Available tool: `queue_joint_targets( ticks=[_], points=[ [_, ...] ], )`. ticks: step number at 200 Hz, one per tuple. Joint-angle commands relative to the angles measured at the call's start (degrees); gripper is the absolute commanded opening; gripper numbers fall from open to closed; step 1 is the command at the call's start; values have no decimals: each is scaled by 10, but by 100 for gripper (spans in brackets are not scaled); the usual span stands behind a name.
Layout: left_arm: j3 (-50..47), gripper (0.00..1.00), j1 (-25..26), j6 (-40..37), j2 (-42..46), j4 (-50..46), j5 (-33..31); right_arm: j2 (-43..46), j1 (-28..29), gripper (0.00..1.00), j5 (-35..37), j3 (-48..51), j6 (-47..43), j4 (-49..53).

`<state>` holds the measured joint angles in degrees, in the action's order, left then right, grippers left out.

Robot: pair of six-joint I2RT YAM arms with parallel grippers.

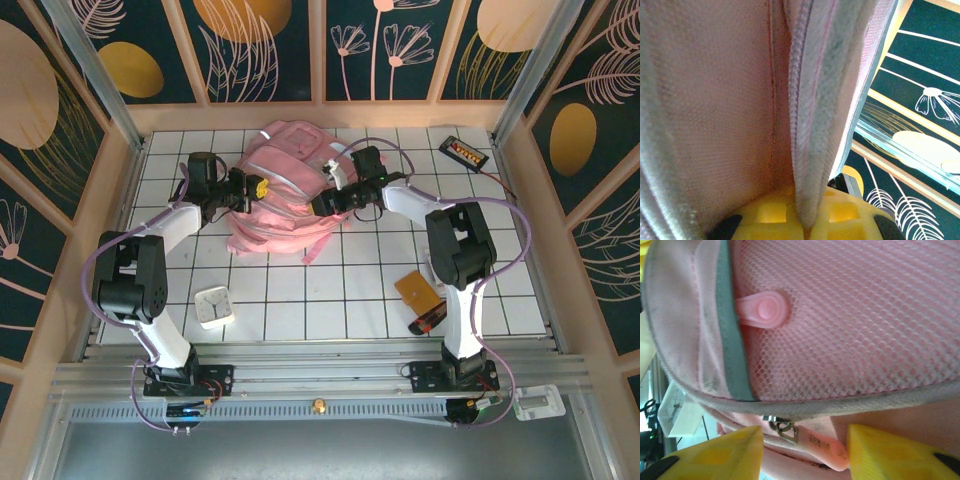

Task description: Pack the student bag

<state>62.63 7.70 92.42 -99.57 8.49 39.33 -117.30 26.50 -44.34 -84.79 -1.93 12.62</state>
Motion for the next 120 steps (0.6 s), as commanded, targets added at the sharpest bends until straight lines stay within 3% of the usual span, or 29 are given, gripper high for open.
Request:
queue_joint_targets(
  ticks=[1,50,75,100,120],
  points=[
    [27,0,0,6,36,36,12,6,7,46,54,15,-28,23],
    [26,0,0,4,39,31,9,17,8,37,89,34,-32,7],
    [27,0,1,1,38,28,7,22,8,25,96,39,-33,7],
    [26,0,3,0,36,30,2,35,8,0,98,42,-31,18],
    [24,0,10,2,31,41,-7,52,10,0,95,44,-25,34]
  ],
)
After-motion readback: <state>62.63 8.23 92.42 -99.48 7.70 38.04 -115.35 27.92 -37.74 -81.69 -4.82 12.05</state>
